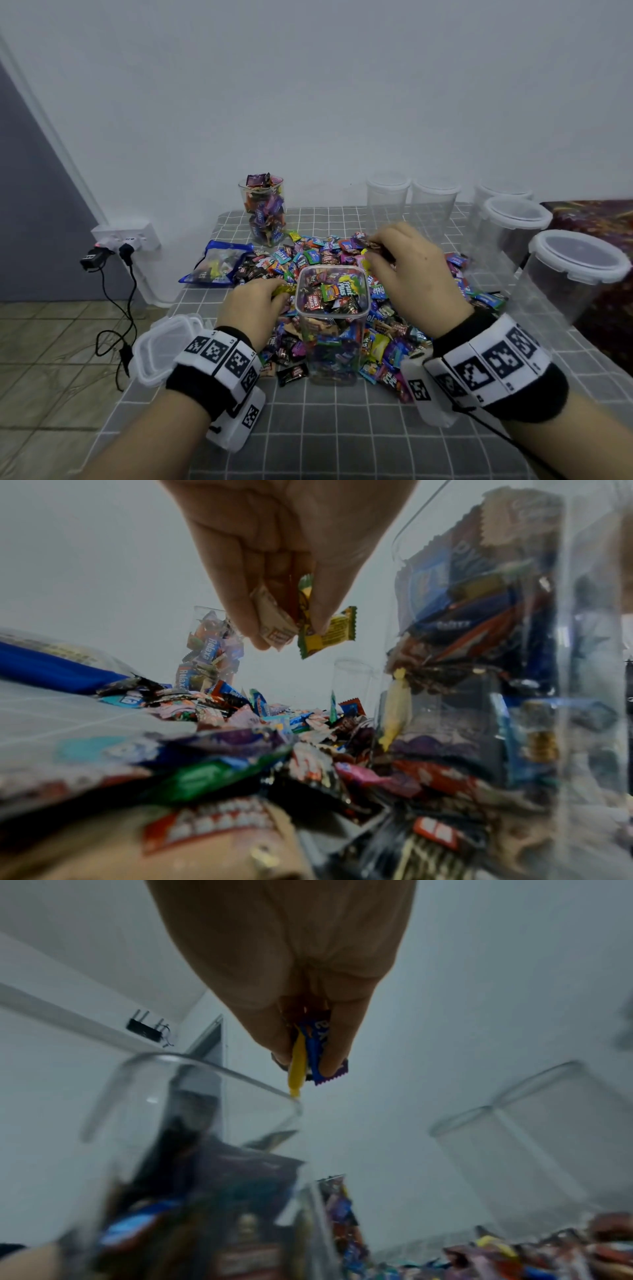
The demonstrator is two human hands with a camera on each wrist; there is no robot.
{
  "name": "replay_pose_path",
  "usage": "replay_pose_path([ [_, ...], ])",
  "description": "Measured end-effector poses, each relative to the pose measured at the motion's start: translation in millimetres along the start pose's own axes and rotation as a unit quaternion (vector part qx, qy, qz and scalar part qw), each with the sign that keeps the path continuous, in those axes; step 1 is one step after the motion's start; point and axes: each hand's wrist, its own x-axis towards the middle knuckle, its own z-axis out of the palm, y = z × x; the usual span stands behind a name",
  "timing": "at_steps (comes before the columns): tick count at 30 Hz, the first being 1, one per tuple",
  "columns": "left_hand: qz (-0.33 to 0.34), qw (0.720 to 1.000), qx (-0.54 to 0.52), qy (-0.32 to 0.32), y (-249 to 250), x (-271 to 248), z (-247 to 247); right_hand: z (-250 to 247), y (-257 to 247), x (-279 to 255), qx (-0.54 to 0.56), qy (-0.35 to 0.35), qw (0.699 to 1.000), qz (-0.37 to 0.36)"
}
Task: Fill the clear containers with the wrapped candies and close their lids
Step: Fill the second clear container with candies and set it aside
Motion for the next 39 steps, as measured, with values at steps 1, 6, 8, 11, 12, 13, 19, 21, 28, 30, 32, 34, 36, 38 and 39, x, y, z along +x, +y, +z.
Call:
replay_pose_path([
  [1,-0.002,1.0,0.001,0.001,0,0,0,1,-7,-1,0.016,0.0,1.0,-0.013],
  [6,-0.003,1.0,-0.003,0.008,0,0,1,10,-29,-5,0.061,-0.037,0.996,-0.055],
  [8,-0.003,1.0,-0.002,0.008,0,0,1,15,-31,-7,0.073,-0.061,0.993,-0.065],
  [11,-0.003,1.0,-0.004,0.009,0,-1,1,20,-32,-9,0.092,-0.095,0.989,-0.071],
  [12,-0.003,1.0,-0.006,0.01,0,-1,1,20,-32,-10,0.095,-0.106,0.987,-0.07],
  [13,-0.004,1.0,-0.009,0.01,0,-1,1,20,-32,-12,0.097,-0.114,0.986,-0.068],
  [19,-0.006,0.999,-0.032,0.022,-1,-2,0,16,-24,-20,0.118,-0.095,0.987,-0.049],
  [21,-0.005,0.999,-0.033,0.027,-1,-3,-1,12,-22,-24,0.139,-0.087,0.986,-0.042],
  [28,-0.001,0.996,-0.076,0.057,-4,-6,-7,4,-16,-33,0.255,-0.103,0.96,0.042],
  [30,-0.003,0.994,-0.091,0.067,-4,-6,-12,3,-14,-36,0.262,-0.117,0.954,0.084],
  [32,0.002,0.991,-0.102,0.086,-2,-5,-19,4,-11,-37,0.273,-0.149,0.942,0.126],
  [34,0.007,0.987,-0.116,0.109,2,-5,-29,6,-7,-39,0.295,-0.19,0.923,0.158],
  [36,0.011,0.983,-0.131,0.129,8,-5,-40,11,-4,-40,0.311,-0.222,0.907,0.176],
  [38,0.027,0.981,-0.131,0.144,16,-5,-50,16,-4,-42,0.32,-0.238,0.896,0.195],
  [39,0.041,0.979,-0.132,0.149,22,-7,-53,18,-4,-43,0.33,-0.24,0.89,0.202],
])
